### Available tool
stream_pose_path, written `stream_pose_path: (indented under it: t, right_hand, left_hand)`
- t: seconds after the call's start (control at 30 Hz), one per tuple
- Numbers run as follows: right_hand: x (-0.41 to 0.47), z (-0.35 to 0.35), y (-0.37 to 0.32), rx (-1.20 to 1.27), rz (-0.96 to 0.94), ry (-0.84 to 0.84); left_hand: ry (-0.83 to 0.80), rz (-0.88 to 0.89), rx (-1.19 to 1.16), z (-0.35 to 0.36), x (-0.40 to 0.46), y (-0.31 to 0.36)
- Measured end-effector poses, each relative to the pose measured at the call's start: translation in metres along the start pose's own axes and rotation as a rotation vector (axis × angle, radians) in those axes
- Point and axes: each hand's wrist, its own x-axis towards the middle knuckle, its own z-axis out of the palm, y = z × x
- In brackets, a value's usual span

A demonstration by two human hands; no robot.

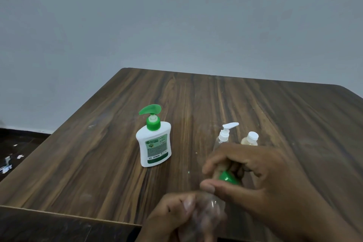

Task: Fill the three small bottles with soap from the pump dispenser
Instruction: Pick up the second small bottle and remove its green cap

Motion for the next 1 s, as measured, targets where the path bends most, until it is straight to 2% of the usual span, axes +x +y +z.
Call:
stream_pose_path:
  t: [0.1, 0.2, 0.27, 0.33, 0.4, 0.47, 0.5, 0.53, 0.67, 0.77, 0.87, 1.0]
  right_hand:
    - [0.005, -0.005, -0.001, 0.172, -0.047, -0.136]
    - [0.006, -0.006, 0.000, 0.435, -0.062, -0.202]
    - [0.005, -0.006, 0.007, 0.583, -0.023, -0.149]
    - [0.005, -0.002, 0.016, 0.626, 0.047, -0.028]
    - [0.005, 0.005, 0.025, 0.653, 0.156, 0.065]
    - [0.009, 0.012, 0.030, 0.659, 0.281, 0.086]
    - [0.014, 0.014, 0.031, 0.644, 0.322, 0.071]
    - [0.022, 0.015, 0.029, 0.617, 0.332, 0.045]
    - [0.085, 0.013, 0.005, 0.396, 0.168, 0.054]
    - [0.149, 0.021, -0.004, 0.156, 0.030, 0.122]
    - [0.194, 0.039, -0.001, -0.030, -0.015, 0.107]
    - [0.204, 0.068, 0.006, -0.187, -0.070, 0.091]
  left_hand:
    - [-0.022, 0.021, -0.157, -0.009, -0.004, 0.003]
    - [0.059, -0.055, -0.089, -0.024, -0.016, -0.005]
    - [0.041, -0.092, -0.091, -0.031, -0.025, -0.003]
    - [0.028, -0.019, -0.143, -0.036, -0.034, 0.001]
    - [0.202, 0.045, -0.103, -0.032, -0.042, 0.019]
    - [0.564, 0.120, 0.111, -0.030, -0.053, 0.045]
    - [0.736, 0.164, 0.249, -0.032, -0.057, 0.058]
    - [0.842, 0.228, 0.382, -0.035, -0.057, 0.070]
    - [0.933, 0.399, 0.824, -0.061, -0.041, 0.091]
    - [0.940, 0.437, 0.916, -0.075, -0.019, 0.082]
    - [0.944, 0.437, 0.937, -0.072, -0.005, 0.072]
    - [1.070, 0.478, 0.885, -0.062, 0.002, 0.060]
